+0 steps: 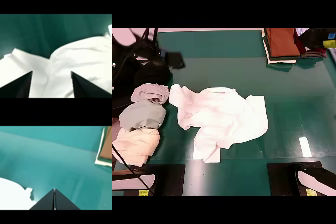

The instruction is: Fold the shirts.

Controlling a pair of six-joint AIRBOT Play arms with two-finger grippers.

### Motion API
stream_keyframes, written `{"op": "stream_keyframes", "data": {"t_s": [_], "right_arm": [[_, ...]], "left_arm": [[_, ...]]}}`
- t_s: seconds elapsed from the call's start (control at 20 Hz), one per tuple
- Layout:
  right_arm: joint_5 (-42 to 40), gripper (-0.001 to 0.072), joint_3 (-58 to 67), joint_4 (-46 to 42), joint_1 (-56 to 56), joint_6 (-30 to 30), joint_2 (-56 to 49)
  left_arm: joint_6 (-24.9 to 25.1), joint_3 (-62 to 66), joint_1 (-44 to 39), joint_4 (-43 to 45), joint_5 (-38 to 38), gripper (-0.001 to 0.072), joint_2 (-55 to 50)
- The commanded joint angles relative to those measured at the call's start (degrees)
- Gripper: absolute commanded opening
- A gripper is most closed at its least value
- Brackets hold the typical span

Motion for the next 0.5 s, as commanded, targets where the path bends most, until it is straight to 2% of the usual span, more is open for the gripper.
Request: {"op": "stream_keyframes", "data": {"t_s": [0.0, 0.45], "right_arm": [[0.6, 0.0014, -3.1, 0.2, 0.0, 0.0, -0.2], [1.1, 0.0014, -4.9, 0.3, 0.0, 0.1, -0.2]], "left_arm": [[-0.6, -13.1, 7.8, -3.7, -2.6, 0.0571, -0.1], [-2.2, -38.4, 8.3, -4.6, 5.6, 0.0571, 5.2]]}}
